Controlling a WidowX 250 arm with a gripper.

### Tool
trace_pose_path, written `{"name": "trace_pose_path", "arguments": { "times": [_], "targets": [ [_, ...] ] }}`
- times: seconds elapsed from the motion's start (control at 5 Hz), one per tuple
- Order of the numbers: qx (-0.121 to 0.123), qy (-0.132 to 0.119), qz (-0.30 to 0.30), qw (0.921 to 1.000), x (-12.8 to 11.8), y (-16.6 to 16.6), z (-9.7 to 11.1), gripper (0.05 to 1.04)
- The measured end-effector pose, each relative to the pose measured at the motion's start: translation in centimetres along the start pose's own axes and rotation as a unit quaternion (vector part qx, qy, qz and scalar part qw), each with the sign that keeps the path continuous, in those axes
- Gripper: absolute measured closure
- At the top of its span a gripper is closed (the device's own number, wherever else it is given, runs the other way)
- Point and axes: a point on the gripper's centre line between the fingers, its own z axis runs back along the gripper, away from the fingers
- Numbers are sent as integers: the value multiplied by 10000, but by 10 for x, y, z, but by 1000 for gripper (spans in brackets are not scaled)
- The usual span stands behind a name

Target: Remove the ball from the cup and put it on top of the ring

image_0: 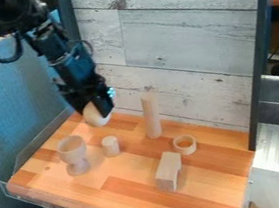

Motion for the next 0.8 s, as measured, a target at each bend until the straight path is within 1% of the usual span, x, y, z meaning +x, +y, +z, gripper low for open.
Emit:
{"name": "trace_pose_path", "arguments": {
  "times": [0.2, 0.4, 0.6, 0.8],
  "targets": [
    [78, -181, -401, 9990, 18, -17, -8, 342],
    [-263, 14, -507, 9984, 25, -24, -32, 342],
    [-446, 154, -717, 9963, 38, -38, -56, 342],
    [-676, 304, -875, 9934, 42, -53, -76, 342]
  ]
}}
